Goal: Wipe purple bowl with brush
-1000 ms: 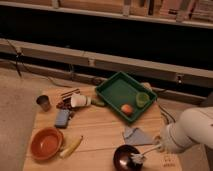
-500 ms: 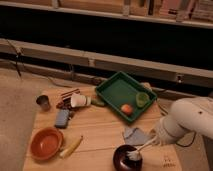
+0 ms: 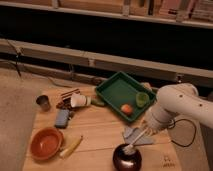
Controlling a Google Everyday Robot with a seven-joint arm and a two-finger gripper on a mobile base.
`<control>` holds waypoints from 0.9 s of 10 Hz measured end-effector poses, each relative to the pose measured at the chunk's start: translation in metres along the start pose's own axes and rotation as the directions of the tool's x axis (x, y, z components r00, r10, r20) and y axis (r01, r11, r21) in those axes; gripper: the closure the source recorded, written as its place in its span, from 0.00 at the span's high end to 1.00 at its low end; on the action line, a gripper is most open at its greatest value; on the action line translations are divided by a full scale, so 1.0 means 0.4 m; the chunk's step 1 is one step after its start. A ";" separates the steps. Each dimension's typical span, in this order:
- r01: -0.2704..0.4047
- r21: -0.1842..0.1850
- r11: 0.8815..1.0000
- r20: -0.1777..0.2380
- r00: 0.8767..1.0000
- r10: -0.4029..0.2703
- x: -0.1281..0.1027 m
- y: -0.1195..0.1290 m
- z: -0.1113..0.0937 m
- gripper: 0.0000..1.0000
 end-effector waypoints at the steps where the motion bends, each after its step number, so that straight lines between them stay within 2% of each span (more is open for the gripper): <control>1: 0.019 -0.006 1.000 0.005 1.000 -0.019 -0.013 -0.023 0.008 0.00; 5: 0.130 -0.007 0.992 0.012 0.991 -0.130 -0.109 -0.116 0.029 0.00; 7: 0.201 -0.008 0.980 0.014 0.980 -0.201 -0.170 -0.150 0.034 0.00; 9: 0.266 -0.018 0.964 0.002 0.964 -0.266 -0.235 -0.150 0.032 0.00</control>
